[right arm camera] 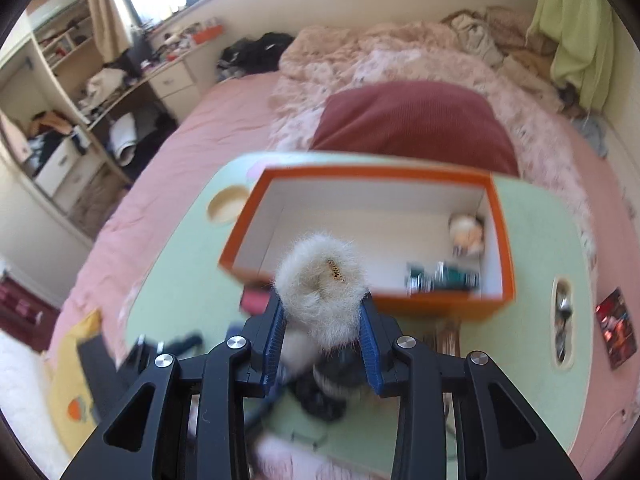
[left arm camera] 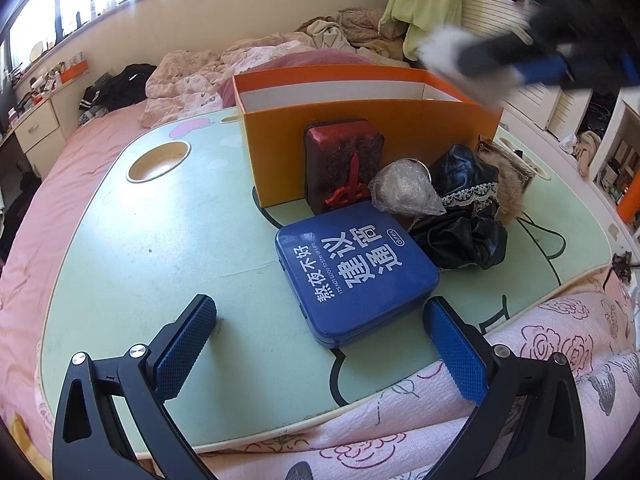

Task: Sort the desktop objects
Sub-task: 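Set the white pompom on the table in front of the items with the right tool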

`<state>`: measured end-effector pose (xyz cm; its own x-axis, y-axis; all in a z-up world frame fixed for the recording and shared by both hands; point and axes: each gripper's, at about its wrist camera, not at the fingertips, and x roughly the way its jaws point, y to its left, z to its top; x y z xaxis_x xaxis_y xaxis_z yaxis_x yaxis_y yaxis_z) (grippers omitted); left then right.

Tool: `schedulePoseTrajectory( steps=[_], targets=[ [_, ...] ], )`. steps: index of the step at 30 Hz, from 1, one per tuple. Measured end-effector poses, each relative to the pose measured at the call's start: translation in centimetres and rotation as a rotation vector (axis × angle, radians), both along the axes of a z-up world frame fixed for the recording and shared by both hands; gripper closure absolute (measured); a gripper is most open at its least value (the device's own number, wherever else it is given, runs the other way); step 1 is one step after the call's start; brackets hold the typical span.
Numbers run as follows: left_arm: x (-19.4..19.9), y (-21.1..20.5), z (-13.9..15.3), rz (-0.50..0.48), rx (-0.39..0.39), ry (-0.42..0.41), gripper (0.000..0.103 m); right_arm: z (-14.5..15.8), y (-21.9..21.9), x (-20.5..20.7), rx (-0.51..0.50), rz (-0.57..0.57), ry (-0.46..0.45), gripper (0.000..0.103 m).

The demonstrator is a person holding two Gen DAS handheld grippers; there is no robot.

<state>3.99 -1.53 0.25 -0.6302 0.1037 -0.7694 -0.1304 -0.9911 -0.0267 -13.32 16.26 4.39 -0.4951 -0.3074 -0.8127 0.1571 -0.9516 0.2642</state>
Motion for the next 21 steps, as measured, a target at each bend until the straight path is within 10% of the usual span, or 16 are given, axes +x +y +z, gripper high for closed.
schedulePoseTrajectory(
  steps=[6, 12, 21],
  targets=[
    [0.0, 0.0, 0.0, -0.001, 0.000, 0.001, 0.000, -3.1, 4.7, 4.2, -0.005, -0.167, 0.013, 0.069],
    [0.0, -0.1, 0.0, -0.001, 0.001, 0.001, 0.000, -5.2, 3.1, 5.0, 0.013, -0.063, -0.051, 0.066],
    [0.1, 0.0, 0.0, -0.001, 0.000, 0.001, 0.000, -6.9, 1.7, 8.5, 0.132, -0.035, 0.078, 0.016]
  ],
)
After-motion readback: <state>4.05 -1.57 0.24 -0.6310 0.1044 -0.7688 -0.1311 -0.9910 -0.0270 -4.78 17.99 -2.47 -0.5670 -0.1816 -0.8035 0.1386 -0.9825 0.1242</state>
